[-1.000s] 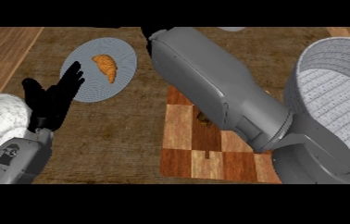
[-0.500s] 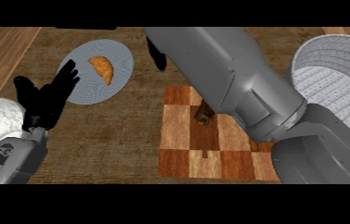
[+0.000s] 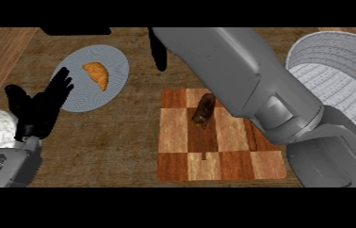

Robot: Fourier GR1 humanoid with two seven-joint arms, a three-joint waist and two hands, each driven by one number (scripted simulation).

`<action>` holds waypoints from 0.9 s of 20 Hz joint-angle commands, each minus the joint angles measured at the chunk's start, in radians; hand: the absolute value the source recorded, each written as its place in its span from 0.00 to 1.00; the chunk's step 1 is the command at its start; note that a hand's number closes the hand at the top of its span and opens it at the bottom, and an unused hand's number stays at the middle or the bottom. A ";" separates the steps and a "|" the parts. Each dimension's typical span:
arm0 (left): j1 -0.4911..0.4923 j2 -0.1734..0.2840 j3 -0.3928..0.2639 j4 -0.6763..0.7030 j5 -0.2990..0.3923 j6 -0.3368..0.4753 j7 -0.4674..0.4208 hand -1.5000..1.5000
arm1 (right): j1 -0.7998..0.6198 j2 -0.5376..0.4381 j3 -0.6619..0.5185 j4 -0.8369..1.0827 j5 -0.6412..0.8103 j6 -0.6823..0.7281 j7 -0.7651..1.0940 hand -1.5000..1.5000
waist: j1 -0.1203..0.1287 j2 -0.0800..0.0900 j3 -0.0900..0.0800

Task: Pick the sweet potato from the cutting board and place it in the basket

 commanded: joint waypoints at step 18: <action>-0.014 -0.015 0.068 -0.005 -0.037 -0.078 0.039 0.50 | 0.736 -0.041 0.135 -0.570 0.312 -0.373 -0.040 0.00 | 0.003 0.008 -0.001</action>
